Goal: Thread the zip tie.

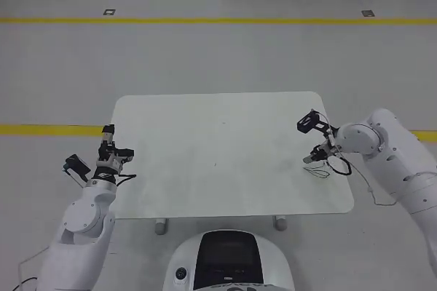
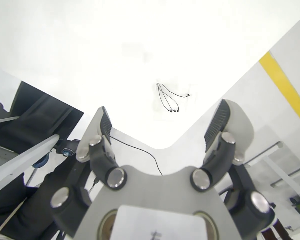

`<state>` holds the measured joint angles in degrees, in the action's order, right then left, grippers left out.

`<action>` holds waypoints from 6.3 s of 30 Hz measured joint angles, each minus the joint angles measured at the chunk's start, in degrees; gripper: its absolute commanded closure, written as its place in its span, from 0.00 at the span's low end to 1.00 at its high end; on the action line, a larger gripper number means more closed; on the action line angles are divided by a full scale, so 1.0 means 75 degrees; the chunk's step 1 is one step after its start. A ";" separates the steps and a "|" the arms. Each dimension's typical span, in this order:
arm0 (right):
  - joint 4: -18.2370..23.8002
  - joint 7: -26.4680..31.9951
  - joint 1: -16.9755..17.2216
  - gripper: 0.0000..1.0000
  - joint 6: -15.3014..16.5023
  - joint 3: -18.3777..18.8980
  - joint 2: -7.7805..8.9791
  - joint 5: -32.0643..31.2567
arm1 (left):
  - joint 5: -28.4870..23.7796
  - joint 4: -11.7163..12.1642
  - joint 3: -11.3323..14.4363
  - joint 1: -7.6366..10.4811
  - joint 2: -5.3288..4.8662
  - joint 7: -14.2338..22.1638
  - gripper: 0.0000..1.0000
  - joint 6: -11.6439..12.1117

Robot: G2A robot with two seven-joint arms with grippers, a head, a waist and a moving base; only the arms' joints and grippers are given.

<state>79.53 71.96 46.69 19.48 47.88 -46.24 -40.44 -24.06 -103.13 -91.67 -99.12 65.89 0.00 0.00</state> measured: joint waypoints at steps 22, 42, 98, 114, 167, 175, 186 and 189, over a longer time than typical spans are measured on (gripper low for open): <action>-0.0252 -0.1338 -0.0380 0.00 0.0000 -0.1777 0.0479 -0.0528 | 0.0000 0.0000 0.0000 0.0000 0.0000 0.0000 0.00 0.0000; 0.0432 -0.2011 -0.0845 0.00 0.0000 -0.3107 0.1052 -0.0261 | 0.0000 0.0000 0.0000 0.0000 0.0000 0.0000 0.00 0.0000; -0.1913 -0.3287 -0.1650 0.90 0.0000 -0.4644 0.0303 -0.0083 | 0.0000 0.0000 0.0000 0.0000 0.0000 0.0000 0.00 0.0000; -0.2676 -0.3259 -0.1900 0.86 0.0000 -0.5084 -0.0256 0.0045 | 0.0000 0.0000 0.0000 0.0000 0.0000 0.0000 0.00 0.0000; -0.3047 -0.3277 -0.1839 0.77 0.0000 -0.5085 -0.0498 0.0603 | 0.0000 0.0000 0.0000 0.0000 0.0000 0.0000 0.00 0.0000; -0.2890 -0.3294 -0.1897 0.78 0.0000 -0.5085 -0.0334 0.0723 | 0.0000 0.0000 0.0000 0.0000 0.0000 0.0000 0.00 0.0000; -0.2543 -0.3116 -0.1880 0.79 0.0000 -0.5085 -0.0079 0.0725 | 0.0000 0.0000 0.0000 0.0000 0.0000 0.0000 0.00 0.0000; -0.2494 -0.3221 -0.1867 0.78 0.0000 -0.5085 -0.0035 0.0745 | 0.0000 0.0000 0.0000 0.0000 0.0000 0.0000 0.00 0.0000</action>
<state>60.82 47.80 32.68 19.48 9.74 -46.51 -34.85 -24.06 -103.13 -91.67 -99.12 65.89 0.00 0.00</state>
